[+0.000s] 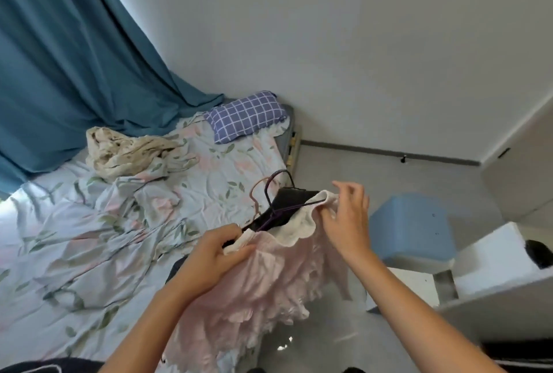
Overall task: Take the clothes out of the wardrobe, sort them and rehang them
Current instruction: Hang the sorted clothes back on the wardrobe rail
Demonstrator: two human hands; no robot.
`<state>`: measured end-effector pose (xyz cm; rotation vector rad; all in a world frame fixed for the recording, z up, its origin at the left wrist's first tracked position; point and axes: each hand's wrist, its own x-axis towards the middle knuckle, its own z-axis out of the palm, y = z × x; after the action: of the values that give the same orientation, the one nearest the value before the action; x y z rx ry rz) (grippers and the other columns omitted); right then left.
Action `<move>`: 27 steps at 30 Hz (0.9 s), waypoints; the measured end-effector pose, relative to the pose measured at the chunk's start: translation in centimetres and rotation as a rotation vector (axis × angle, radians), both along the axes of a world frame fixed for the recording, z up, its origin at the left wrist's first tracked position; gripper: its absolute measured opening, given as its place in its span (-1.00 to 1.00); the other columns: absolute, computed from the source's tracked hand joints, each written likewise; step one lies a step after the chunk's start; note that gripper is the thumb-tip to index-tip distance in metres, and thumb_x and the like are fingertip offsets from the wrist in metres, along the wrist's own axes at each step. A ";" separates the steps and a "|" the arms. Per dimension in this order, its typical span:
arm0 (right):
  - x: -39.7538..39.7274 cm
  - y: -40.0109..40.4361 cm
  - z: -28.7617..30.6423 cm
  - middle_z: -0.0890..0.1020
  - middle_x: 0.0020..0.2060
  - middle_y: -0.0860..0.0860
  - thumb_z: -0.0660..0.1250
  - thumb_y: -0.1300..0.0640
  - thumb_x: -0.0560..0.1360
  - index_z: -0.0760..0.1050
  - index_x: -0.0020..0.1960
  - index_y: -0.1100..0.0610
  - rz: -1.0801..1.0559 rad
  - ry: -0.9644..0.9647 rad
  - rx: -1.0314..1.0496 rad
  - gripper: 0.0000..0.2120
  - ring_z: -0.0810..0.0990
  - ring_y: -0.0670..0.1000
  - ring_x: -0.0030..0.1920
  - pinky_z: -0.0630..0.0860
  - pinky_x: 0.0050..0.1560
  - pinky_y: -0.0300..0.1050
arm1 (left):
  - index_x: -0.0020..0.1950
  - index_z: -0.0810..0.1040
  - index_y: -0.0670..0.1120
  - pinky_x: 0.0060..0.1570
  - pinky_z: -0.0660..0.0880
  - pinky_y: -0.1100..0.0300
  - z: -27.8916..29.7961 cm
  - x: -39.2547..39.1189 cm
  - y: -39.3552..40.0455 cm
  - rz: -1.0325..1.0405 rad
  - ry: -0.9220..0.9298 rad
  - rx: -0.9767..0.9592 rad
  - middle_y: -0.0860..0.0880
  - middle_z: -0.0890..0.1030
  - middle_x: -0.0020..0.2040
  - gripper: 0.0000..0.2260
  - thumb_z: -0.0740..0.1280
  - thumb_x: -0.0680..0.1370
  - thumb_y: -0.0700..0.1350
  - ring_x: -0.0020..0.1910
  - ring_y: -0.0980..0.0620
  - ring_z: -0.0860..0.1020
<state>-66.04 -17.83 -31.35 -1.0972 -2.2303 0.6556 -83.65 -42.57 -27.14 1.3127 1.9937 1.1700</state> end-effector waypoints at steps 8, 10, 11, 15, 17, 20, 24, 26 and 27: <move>11.4 1.1 0.4 0.55 -0.09 -0.15 0.41 0.14 0.54 0.46 -0.06 -0.09 -0.071 0.239 -0.312 -0.83 0.56 -0.05 0.00 0.52 0.04 -0.03 | -0.25 0.40 -0.05 -0.19 0.38 0.06 -2.1 10.8 10.8 -0.125 0.000 0.006 -0.02 0.44 -0.28 -0.62 0.38 0.63 0.14 -0.27 -0.01 0.44; 13.3 1.7 0.6 0.60 -0.01 -0.15 0.38 0.00 0.51 0.55 -0.04 -0.14 -0.032 0.263 -0.384 -0.95 0.54 -0.10 0.13 0.49 0.13 -0.09 | -0.23 0.46 -0.08 -0.19 0.42 0.02 -2.4 12.8 12.9 -0.140 -0.022 0.017 -0.02 0.48 -0.27 -0.64 0.38 0.61 0.13 -0.25 -0.03 0.48; 14.0 1.9 0.8 0.60 0.03 -0.15 0.35 -0.08 0.49 0.58 -0.01 -0.16 -0.026 0.270 -0.412 -0.91 0.52 -0.10 0.19 0.48 0.18 -0.11 | -0.21 0.51 -0.09 -0.18 0.44 -0.01 -2.5 13.6 13.7 -0.148 -0.032 0.021 -0.02 0.51 -0.26 -0.66 0.38 0.61 0.12 -0.24 -0.03 0.50; 15.6 2.3 1.0 0.59 0.03 -0.19 0.35 -0.22 0.46 0.62 -0.01 -0.15 -0.046 0.332 -0.502 -0.79 0.50 -0.07 0.23 0.44 0.25 -0.14 | -0.20 0.53 -0.03 -0.21 0.44 -0.06 -2.7 16.2 16.6 -0.228 -0.008 0.049 0.01 0.50 -0.26 -0.73 0.39 0.61 0.10 -0.26 -0.03 0.49; 15.9 2.4 0.8 0.60 -0.02 -0.13 0.42 -0.13 0.51 0.62 -0.06 -0.05 -0.120 0.368 -0.531 -0.83 0.55 -0.08 0.12 0.47 0.18 -0.14 | -0.22 0.49 0.02 -0.23 0.42 -0.09 -2.9 17.1 17.9 -0.300 0.026 0.055 0.03 0.47 -0.27 -0.74 0.38 0.62 0.08 -0.28 -0.01 0.47; 16.0 1.9 0.8 0.62 -0.09 0.03 0.43 -0.02 0.53 0.58 -0.13 0.13 -0.309 0.437 -0.548 -0.79 0.60 -0.05 -0.03 0.52 0.07 -0.10 | -0.22 0.47 0.00 -0.26 0.41 -0.09 -3.7 17.7 19.3 -0.373 0.054 0.055 0.03 0.46 -0.30 -0.71 0.37 0.62 0.11 -0.30 0.01 0.44; 16.9 -0.2 1.1 0.63 -0.20 0.13 0.37 0.06 0.59 0.52 -0.09 0.25 -0.527 0.503 -0.591 -0.76 0.55 -0.01 -0.18 0.51 -0.03 0.00 | -0.20 0.52 -0.04 -0.24 0.46 -0.08 -4.8 18.6 20.2 -0.526 0.072 0.036 0.01 0.52 -0.30 -0.68 0.33 0.59 0.18 -0.29 0.00 0.48; 18.0 -1.7 1.0 0.57 -0.27 0.03 0.34 0.09 0.63 0.48 -0.08 0.24 -0.650 0.540 -0.585 -0.78 0.48 -0.14 -0.26 0.47 -0.09 -0.08 | -0.17 0.55 -0.03 -0.22 0.49 -0.10 -4.9 19.6 20.5 -0.634 0.059 0.026 0.01 0.55 -0.27 -0.67 0.32 0.58 0.20 -0.27 -0.01 0.52; 18.5 -2.2 1.0 0.53 -0.29 -0.04 0.32 0.10 0.64 0.46 -0.09 0.21 -0.683 0.550 -0.591 -0.79 0.45 -0.18 -0.29 0.45 -0.12 -0.12 | -0.18 0.56 -0.03 -0.22 0.50 -0.11 -5.0 20.1 20.7 -0.661 0.051 0.023 0.01 0.56 -0.27 -0.67 0.33 0.57 0.20 -0.26 -0.02 0.53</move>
<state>-47.57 -20.07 -30.39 -1.6001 -1.1061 1.1542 -63.55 -21.83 -32.12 1.8291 1.3886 0.8394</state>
